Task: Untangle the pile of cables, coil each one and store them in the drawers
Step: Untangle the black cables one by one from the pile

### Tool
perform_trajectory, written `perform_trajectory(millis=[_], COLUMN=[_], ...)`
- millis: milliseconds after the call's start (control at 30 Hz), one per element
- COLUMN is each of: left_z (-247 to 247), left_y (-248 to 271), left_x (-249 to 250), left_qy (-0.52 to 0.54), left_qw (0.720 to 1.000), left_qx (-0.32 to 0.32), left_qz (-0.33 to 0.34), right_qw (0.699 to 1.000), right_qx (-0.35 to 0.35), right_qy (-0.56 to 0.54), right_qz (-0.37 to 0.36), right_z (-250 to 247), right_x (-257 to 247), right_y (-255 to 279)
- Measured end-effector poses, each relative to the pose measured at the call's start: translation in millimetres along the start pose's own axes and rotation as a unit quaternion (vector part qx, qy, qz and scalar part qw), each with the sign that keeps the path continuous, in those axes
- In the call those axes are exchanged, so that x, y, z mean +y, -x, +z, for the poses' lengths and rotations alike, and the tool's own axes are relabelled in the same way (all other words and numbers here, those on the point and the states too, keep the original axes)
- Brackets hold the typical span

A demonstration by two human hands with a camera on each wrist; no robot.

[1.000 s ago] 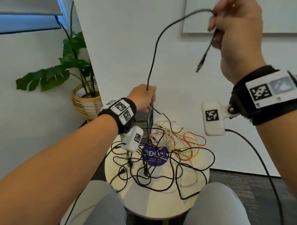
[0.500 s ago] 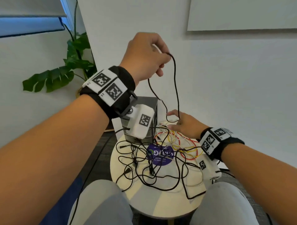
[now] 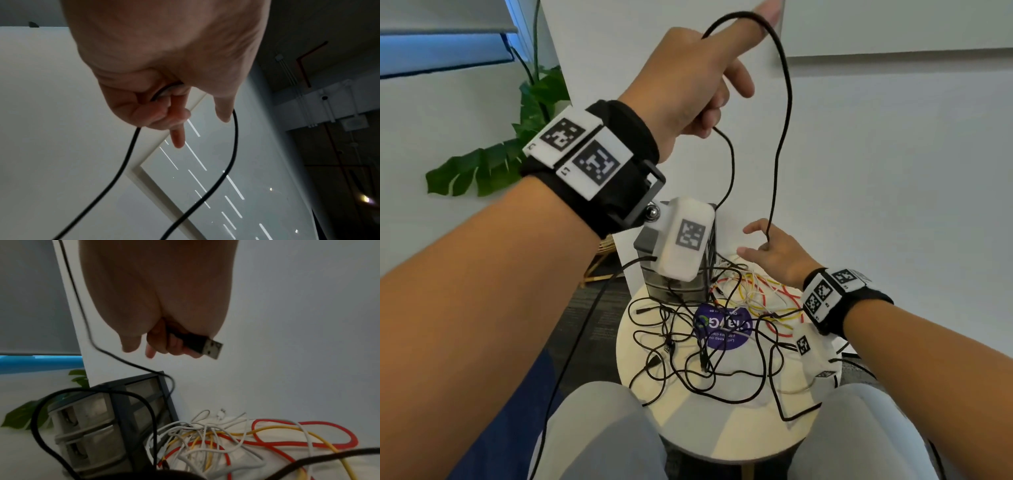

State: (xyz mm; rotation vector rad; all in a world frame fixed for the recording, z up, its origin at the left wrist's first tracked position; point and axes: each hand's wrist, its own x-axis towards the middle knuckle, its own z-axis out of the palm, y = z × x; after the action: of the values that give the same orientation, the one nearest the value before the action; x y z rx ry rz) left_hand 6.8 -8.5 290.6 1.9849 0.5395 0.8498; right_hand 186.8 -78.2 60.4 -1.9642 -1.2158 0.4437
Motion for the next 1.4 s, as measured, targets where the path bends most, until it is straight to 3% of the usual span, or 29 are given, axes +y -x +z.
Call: perform_trajectory(millis=[167, 300, 400, 533, 633, 800, 867, 967, 1000, 1100, 1167, 1233, 1400], left_z=[11.1, 14.3, 10.0, 1.6, -0.6, 24.5, 41.8, 71.0, 80.5, 102.3, 107.0, 107.0, 106.0], left_y=[-1.2, -4.2, -7.9, -17.0, -26.8, -43.6, -47.8, -47.1, -44.9, -34.8, -31.5, -29.8, -25.7], left_x=[7.0, 8.3, 0.9, -15.2, -32.1, -75.2, -93.9, -125.2, -136.8, -171.9, -191.0, -200.2, -200.1], left_qy=[0.051, 0.079, 0.11, 0.151, 0.111, 0.04, 0.007, -0.113, -0.188, -0.391, -0.437, -0.438, -0.488], left_qw=[0.998, 0.995, 0.991, 0.987, 0.992, 0.996, 0.997, 0.991, 0.978, 0.896, 0.873, 0.873, 0.842], left_qx=[-0.038, -0.041, -0.018, 0.037, 0.06, 0.043, 0.035, -0.024, -0.075, -0.207, -0.213, -0.206, -0.227], left_qz=[0.021, 0.054, 0.076, 0.049, 0.004, -0.063, -0.074, -0.062, -0.047, -0.032, -0.042, -0.056, -0.04], right_qw=[0.99, 0.954, 0.956, 0.982, 0.989, 0.939, 0.948, 0.976, 0.976, 0.955, 0.945, 0.939, 0.941], right_qx=[-0.115, -0.21, -0.239, -0.143, -0.037, 0.008, 0.015, -0.026, -0.051, -0.091, -0.095, -0.108, -0.118], right_qy=[-0.073, -0.211, -0.167, -0.122, -0.139, -0.301, -0.257, -0.064, 0.004, 0.162, 0.222, 0.26, 0.282], right_qz=[-0.048, -0.029, -0.038, -0.02, 0.04, 0.165, 0.189, 0.207, 0.211, 0.23, 0.22, 0.195, 0.144], right_z=[4.2, 7.3, 4.4, -6.0, -27.0, -49.9, -47.2, -35.7, -30.4, -10.3, 1.0, 10.3, 23.1], right_x=[-18.5, -24.5, -19.6, -1.7, 9.7, 22.9, 35.5, 57.7, 63.1, 76.0, 81.4, 87.8, 87.1], right_y=[4.6, 11.2, 17.6, 19.0, 12.5, 6.2, 0.5, -7.4, -7.5, -5.3, -4.2, -5.8, -10.1])
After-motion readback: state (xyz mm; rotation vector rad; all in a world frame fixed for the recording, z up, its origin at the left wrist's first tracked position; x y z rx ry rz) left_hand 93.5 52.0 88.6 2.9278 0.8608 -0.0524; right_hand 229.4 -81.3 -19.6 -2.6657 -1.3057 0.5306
